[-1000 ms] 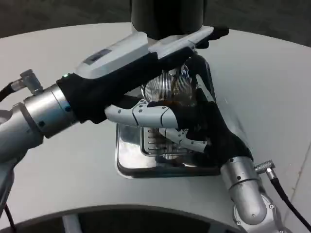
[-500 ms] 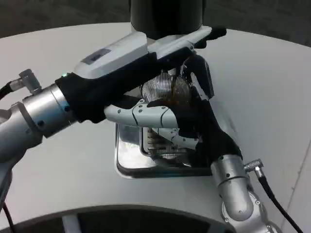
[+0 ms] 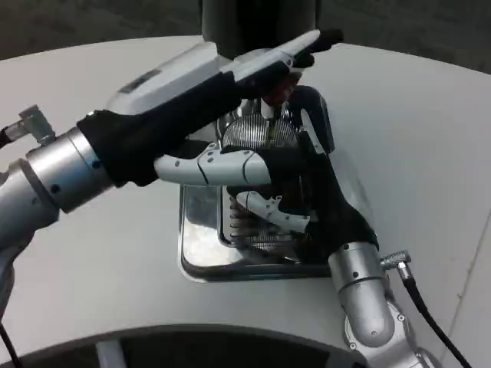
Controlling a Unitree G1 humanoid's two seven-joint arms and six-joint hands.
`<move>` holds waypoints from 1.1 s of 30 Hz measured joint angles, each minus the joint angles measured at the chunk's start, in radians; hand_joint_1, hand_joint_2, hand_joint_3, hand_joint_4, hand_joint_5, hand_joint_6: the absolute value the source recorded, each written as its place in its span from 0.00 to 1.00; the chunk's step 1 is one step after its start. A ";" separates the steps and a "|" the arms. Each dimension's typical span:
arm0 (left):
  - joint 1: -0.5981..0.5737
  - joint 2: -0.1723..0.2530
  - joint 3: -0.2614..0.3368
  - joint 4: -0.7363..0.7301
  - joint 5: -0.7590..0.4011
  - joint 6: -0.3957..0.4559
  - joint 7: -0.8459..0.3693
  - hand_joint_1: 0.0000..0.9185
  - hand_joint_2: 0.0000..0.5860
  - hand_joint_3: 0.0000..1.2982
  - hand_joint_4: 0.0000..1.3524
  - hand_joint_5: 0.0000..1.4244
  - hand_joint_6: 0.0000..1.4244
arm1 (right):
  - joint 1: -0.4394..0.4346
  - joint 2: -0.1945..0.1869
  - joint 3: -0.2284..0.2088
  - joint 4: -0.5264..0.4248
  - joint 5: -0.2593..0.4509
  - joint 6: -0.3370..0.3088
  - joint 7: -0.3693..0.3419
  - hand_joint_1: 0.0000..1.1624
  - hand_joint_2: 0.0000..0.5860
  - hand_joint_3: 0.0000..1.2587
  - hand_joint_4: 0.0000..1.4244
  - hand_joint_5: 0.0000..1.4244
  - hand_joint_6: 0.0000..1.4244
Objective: Grasp the cup under the faucet to collect the drink, then remove the cup.
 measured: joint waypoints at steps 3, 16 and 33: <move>0.004 -0.008 0.023 0.000 -0.030 0.023 0.005 0.00 0.27 0.00 0.00 0.06 0.02 | -0.003 0.001 0.003 0.007 0.001 -0.013 -0.005 0.69 0.34 0.00 0.07 0.06 0.12; 0.015 -0.026 0.110 -0.009 -0.103 0.078 0.015 0.00 0.28 0.00 0.00 0.06 0.03 | -0.027 0.012 0.000 0.057 0.021 -0.075 -0.039 0.77 0.34 0.13 0.26 0.23 0.32; 0.041 -0.035 0.130 -0.036 -0.112 0.105 0.015 0.00 0.27 0.00 0.00 0.06 0.02 | -0.021 0.041 0.006 0.062 -0.001 -0.101 -0.126 1.00 0.19 0.50 0.57 0.62 0.81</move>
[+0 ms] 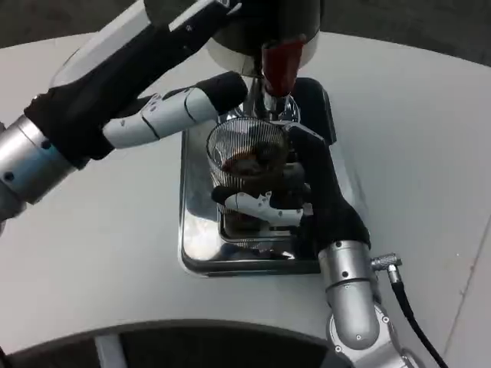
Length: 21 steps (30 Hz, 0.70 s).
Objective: Grasp the cup under the faucet to collect the drink, then remove the cup.
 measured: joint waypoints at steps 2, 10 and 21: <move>0.003 0.000 0.003 -0.005 0.000 0.004 0.000 0.00 0.27 0.00 0.00 0.06 0.02 | 0.006 0.002 0.001 -0.006 -0.007 0.001 -0.014 1.00 0.18 0.51 0.59 0.63 0.82; 0.043 0.001 0.031 -0.039 -0.001 0.018 0.000 0.00 0.27 0.00 0.00 0.05 0.02 | 0.044 0.009 0.002 -0.057 -0.051 0.015 -0.058 1.00 0.18 0.54 0.61 0.65 0.85; 0.168 0.023 0.096 -0.137 -0.009 0.065 0.016 0.00 0.27 0.00 0.00 0.02 0.00 | 0.110 -0.008 0.022 -0.176 -0.064 0.028 -0.014 1.00 0.18 0.54 0.62 0.65 0.86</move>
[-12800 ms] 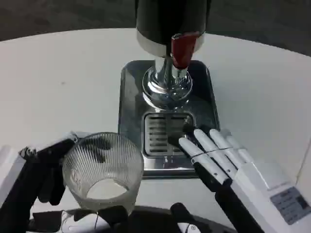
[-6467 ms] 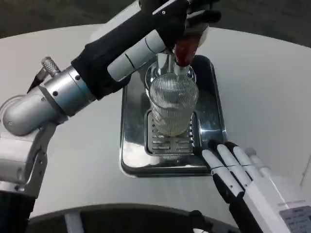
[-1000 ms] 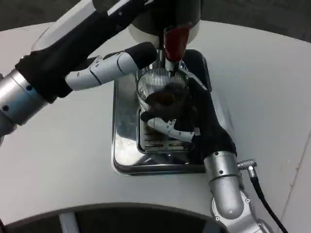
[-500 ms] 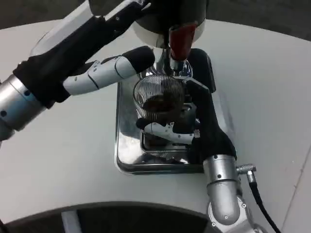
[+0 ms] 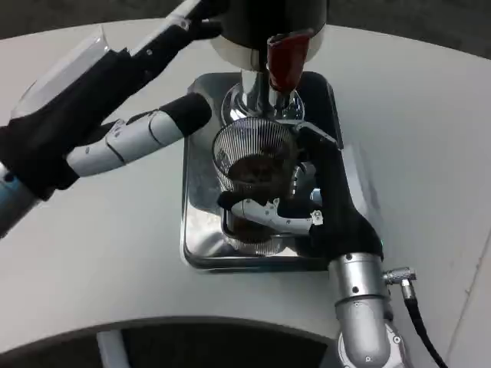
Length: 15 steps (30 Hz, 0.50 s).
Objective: Grasp the cup under the faucet to collect the drink, then remove the cup.
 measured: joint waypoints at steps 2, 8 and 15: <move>0.035 0.002 0.018 -0.017 -0.013 0.016 0.000 0.00 0.27 0.00 0.00 0.02 0.00 | 0.021 -0.004 0.005 -0.032 -0.001 0.010 0.022 1.00 0.19 0.54 0.62 0.65 0.86; 0.187 0.009 0.076 -0.084 -0.025 0.058 0.001 0.00 0.27 0.00 0.00 0.00 0.00 | 0.092 -0.008 0.005 -0.125 -0.001 0.030 0.056 1.00 0.19 0.54 0.62 0.65 0.88; 0.317 0.008 0.174 -0.194 0.016 0.073 0.085 0.00 0.26 0.00 0.00 0.00 0.00 | 0.189 -0.006 0.009 -0.260 0.000 0.055 0.103 1.00 0.19 0.54 0.62 0.65 0.88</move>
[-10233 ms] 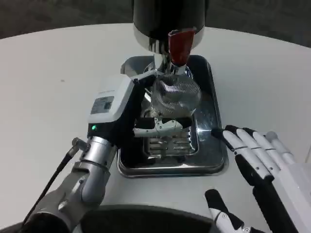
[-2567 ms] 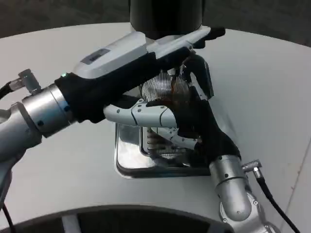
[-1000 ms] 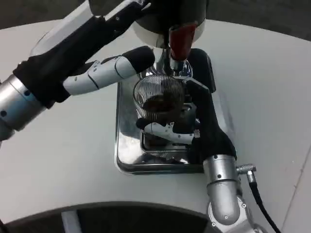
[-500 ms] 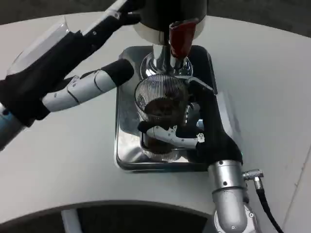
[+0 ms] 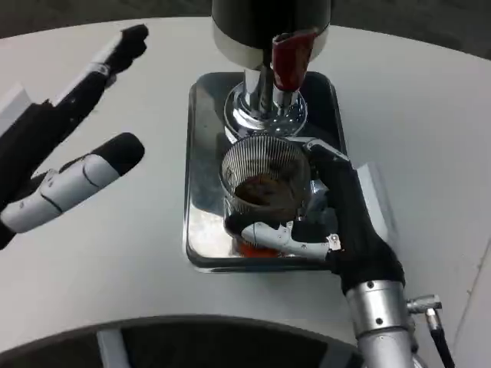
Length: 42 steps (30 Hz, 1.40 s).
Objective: Grasp the cup under the faucet to collect the drink, then remove the cup.
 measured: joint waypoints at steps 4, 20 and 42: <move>0.114 0.028 0.005 -0.065 0.124 0.026 0.007 0.00 0.22 0.00 0.00 0.00 0.00 | 0.077 -0.001 0.005 -0.100 0.004 0.024 0.047 1.00 0.20 0.54 0.62 0.65 0.88; 0.304 0.057 -0.046 -0.173 0.483 0.029 0.039 0.00 0.11 0.00 0.00 0.00 0.00 | 0.200 0.000 0.026 -0.381 0.021 0.110 0.168 0.99 0.20 0.54 0.62 0.65 0.89; 0.481 -0.017 -0.083 -0.305 0.636 -0.075 0.121 0.00 0.11 0.00 0.00 0.00 0.00 | 0.348 -0.090 0.106 -0.706 0.026 0.149 0.386 0.99 0.20 0.54 0.62 0.65 0.90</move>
